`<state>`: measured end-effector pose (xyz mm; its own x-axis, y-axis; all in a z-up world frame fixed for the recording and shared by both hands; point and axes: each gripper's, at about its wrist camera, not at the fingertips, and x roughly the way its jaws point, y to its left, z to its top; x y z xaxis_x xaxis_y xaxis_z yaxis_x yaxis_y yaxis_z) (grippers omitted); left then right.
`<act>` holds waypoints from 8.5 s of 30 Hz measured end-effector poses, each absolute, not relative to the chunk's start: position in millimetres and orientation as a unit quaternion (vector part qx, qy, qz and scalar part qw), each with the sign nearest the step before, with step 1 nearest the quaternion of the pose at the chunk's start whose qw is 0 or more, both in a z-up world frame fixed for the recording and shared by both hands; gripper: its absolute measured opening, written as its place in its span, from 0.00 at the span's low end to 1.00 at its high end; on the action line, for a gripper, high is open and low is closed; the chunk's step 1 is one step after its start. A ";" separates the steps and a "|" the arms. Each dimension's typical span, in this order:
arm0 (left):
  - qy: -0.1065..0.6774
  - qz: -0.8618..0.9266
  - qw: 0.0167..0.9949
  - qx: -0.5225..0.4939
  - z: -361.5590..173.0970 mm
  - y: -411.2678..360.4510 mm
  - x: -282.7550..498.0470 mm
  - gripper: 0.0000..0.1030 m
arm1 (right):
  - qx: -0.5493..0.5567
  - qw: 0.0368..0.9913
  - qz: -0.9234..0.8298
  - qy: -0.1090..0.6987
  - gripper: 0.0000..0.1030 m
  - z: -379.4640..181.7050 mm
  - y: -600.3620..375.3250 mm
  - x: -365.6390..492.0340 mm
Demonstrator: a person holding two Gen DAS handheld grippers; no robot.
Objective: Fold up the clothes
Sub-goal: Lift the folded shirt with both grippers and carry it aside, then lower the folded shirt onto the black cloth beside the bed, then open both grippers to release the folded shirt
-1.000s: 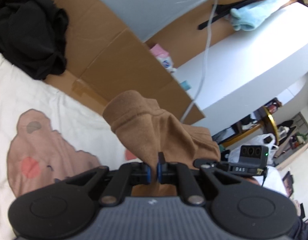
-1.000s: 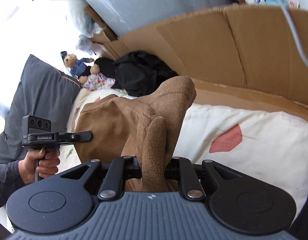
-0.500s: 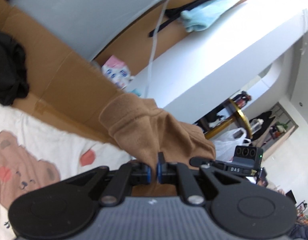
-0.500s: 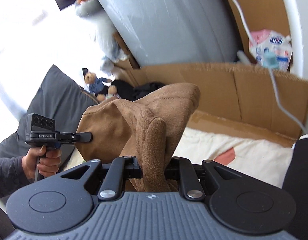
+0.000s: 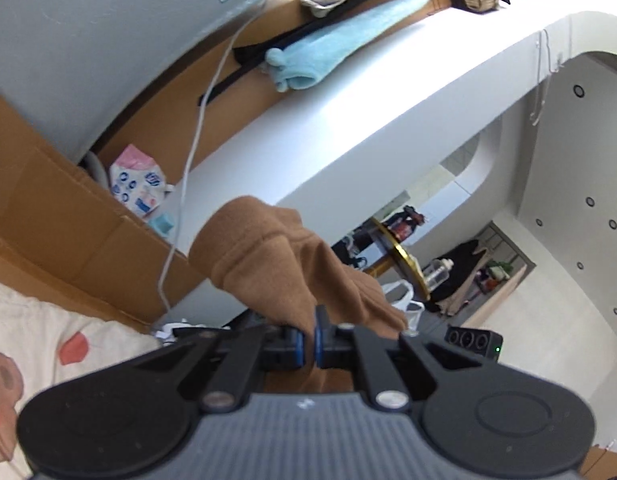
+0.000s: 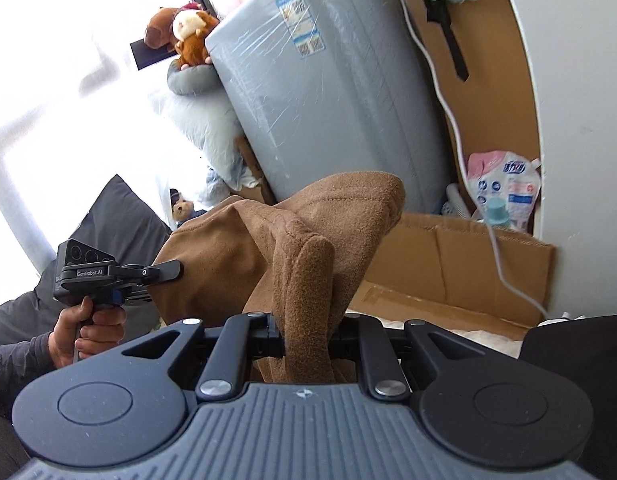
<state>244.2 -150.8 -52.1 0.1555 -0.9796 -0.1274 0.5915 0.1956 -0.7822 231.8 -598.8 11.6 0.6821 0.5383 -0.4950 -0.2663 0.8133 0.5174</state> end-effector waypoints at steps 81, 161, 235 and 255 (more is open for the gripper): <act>0.371 -0.637 0.671 -0.077 -209.2 -472.3 280.6 0.06 | 0.153 0.927 -0.032 0.342 0.15 -167.9 -812.8 194.2; 0.491 -0.464 0.721 -0.155 -303.9 -472.9 306.1 0.56 | 0.110 0.891 -0.179 0.403 0.45 -231.5 -808.2 236.1; 0.530 -0.545 0.649 -0.033 -321.6 -434.3 212.9 0.25 | 0.157 0.864 -0.108 0.466 0.33 -247.0 -771.9 126.7; 0.536 -0.498 0.681 0.022 -271.4 -356.6 190.7 0.31 | 0.174 0.818 -0.169 0.522 0.44 -198.8 -742.5 121.5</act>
